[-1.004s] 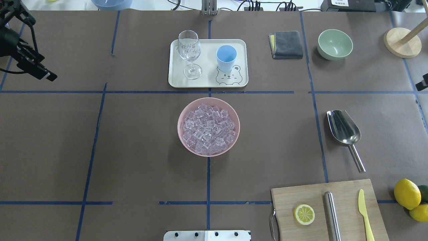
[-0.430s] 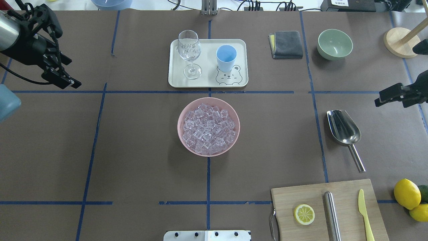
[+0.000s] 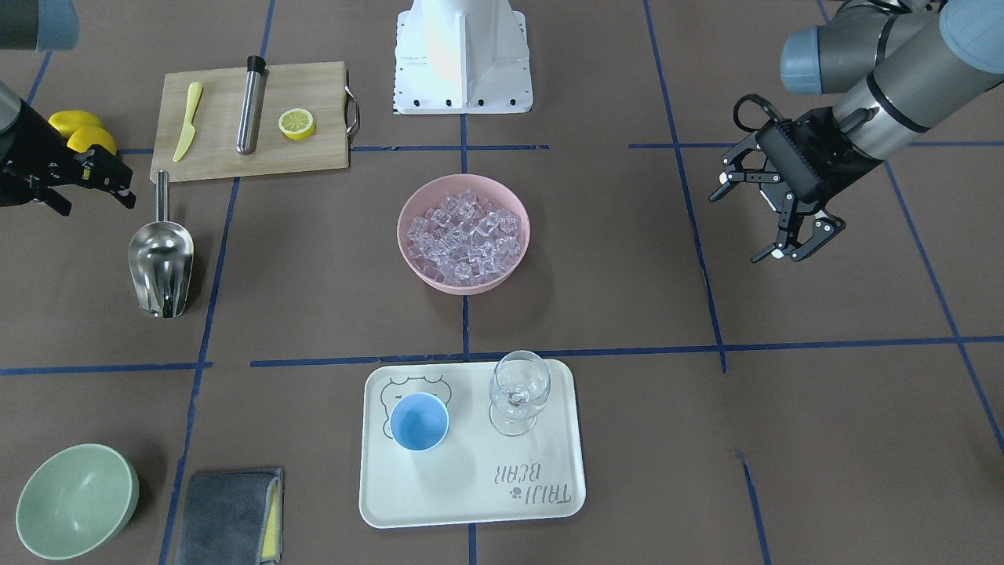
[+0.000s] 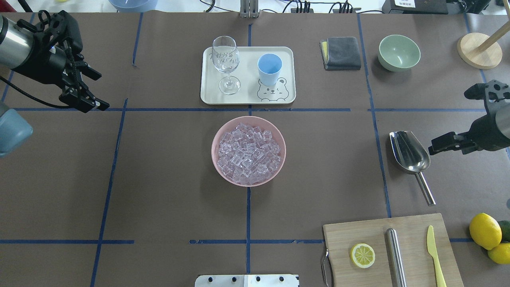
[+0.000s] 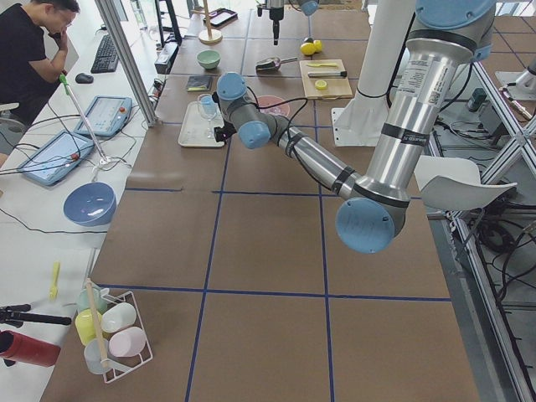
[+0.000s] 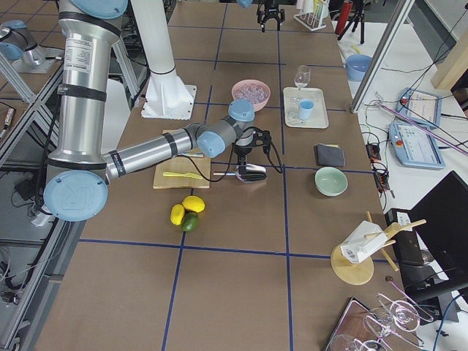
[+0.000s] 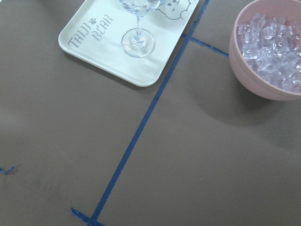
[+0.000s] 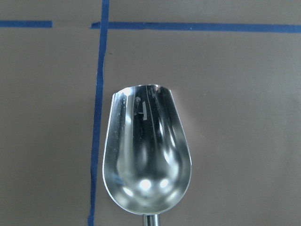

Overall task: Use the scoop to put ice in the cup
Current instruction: 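Grasp the metal scoop handle with the right gripper while the left arm advances, then lift the scoop toward the pink bowl while the left gripper approaches it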

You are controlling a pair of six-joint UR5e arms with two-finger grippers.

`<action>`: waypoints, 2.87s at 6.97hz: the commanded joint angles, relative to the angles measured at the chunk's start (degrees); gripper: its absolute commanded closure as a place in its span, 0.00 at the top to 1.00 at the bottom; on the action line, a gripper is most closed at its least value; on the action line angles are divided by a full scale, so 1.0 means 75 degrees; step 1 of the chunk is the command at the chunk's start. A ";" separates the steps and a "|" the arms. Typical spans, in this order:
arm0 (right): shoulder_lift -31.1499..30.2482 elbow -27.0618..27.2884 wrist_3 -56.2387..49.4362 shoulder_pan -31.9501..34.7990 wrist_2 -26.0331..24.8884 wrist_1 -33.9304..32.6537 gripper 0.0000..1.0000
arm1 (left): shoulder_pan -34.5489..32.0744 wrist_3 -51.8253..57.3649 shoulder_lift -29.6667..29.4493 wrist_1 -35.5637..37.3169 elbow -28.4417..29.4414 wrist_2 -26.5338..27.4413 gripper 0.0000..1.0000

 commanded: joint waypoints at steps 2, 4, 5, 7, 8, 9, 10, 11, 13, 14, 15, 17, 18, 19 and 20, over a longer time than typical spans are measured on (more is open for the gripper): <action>-0.0024 -0.0296 0.0198 -0.1250 -0.0656 -0.0025 1.00 | 0.0321 -0.0131 -0.0022 -0.0216 0.0049 -0.0176 1.00; 0.0070 -0.0402 0.0198 -0.1719 -0.0796 -0.0037 0.99 | 0.0345 -0.0167 -0.0022 -0.0216 0.0061 -0.0176 1.00; 0.0152 -0.0543 0.0186 -0.1757 -0.0809 -0.0037 0.89 | 0.0369 -0.0167 -0.0022 -0.0216 0.0061 -0.0165 1.00; 0.0141 -0.0696 0.0105 -0.1757 -0.0820 -0.0037 0.84 | 0.0462 -0.0190 -0.0022 -0.0228 0.0120 -0.0165 1.00; 0.0129 -0.0696 0.0093 -0.1746 -0.0809 -0.0037 0.78 | 0.0474 -0.0179 -0.0022 -0.0216 0.0120 -0.0153 1.00; 0.0141 -0.0696 0.0093 -0.1745 -0.0809 -0.0025 0.60 | 0.0474 -0.0179 -0.0022 -0.0228 0.0131 -0.0153 1.00; 0.0129 -0.0696 0.0069 -0.1745 -0.0809 -0.0014 0.30 | 0.0474 -0.0191 -0.0022 -0.0216 0.0120 -0.0153 1.00; 0.0106 -0.0673 0.0069 -0.1734 -0.0809 0.0033 0.00 | 0.0463 -0.0179 -0.0022 -0.0228 0.0120 -0.0141 1.00; 0.0059 -0.0591 0.0057 -0.1699 -0.0820 0.0068 0.00 | 0.0474 -0.0179 -0.0022 -0.0228 0.0131 -0.0118 1.00; 0.0128 -0.0440 0.0127 -0.1699 -0.0809 0.0057 0.00 | 0.0474 -0.0179 -0.0022 -0.0228 0.0108 -0.0118 1.00; 0.0164 -0.0091 0.0186 -0.1455 -0.0774 -0.0013 0.00 | 0.0474 -0.0167 -0.0034 -0.0240 0.0038 -0.0118 1.00; 0.0292 0.0439 0.0175 -0.1114 -0.0809 -0.0060 0.00 | 0.0521 -0.0400 -0.0069 -0.0847 0.0037 -0.0118 1.00; 0.0641 0.0545 0.0163 -0.0939 -0.0762 -0.0536 0.00 | 0.0556 -0.0483 -0.0069 -0.1000 0.0038 -0.0118 1.00; 0.1492 0.0650 0.0116 -0.0682 -0.0785 -0.1736 0.00 | 0.0579 -0.0507 -0.0081 -0.1001 0.0061 -0.0118 1.00; 0.2219 0.0733 0.0046 -0.0679 -0.0808 -0.2746 0.00 | 0.0673 -0.0507 -0.0116 -0.1013 0.0073 -0.0106 1.00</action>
